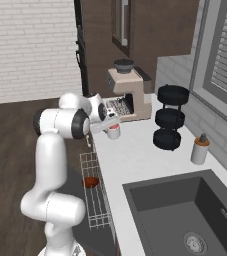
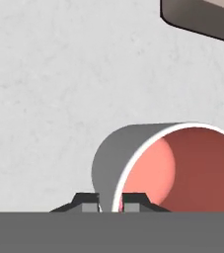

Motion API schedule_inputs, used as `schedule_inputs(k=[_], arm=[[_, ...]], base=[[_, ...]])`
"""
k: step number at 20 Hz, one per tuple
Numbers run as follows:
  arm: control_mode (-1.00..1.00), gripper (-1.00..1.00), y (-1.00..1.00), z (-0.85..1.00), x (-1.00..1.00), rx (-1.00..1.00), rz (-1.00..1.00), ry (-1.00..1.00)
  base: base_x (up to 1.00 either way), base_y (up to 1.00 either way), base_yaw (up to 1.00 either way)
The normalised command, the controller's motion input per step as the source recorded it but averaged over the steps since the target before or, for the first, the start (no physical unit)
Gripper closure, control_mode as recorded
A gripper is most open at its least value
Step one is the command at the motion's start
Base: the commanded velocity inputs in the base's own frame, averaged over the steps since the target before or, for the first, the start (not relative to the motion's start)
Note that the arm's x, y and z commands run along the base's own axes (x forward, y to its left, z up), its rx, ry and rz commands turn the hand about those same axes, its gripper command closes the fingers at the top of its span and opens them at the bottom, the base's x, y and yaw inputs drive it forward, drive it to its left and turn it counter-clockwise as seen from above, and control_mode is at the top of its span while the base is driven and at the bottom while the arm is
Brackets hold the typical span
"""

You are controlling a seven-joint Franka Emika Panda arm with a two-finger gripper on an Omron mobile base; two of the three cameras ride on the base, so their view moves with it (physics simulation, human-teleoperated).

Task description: Pick up the cup and bowl from the counter, place them in the dishwasher, and close the dishwasher door.

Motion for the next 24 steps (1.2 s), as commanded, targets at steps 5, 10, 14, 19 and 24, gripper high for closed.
schedule_inputs(k=[5, 10, 14, 19, 24], arm=[[-1.00, 1.00, 0.07, -0.02, -0.95, 0.01, 0.00, 0.00], [-1.00, 1.00, 0.36, 0.00, -1.00, 0.04, 0.00, 0.00], [-1.00, 1.00, 0.74, 0.00, -1.00, 0.04, 0.00, 0.00], [-1.00, 1.00, 0.89, -0.08, -1.00, 0.01, 0.00, 0.00], [-1.00, 1.00, 0.55, -0.65, -0.52, 0.00, -0.01, 0.01]], base=[[0.00, 0.00, 0.00], [0.00, 0.00, 0.00], [0.00, 0.00, 0.00], [0.00, 0.00, 0.00], [0.00, 0.00, 0.00]])
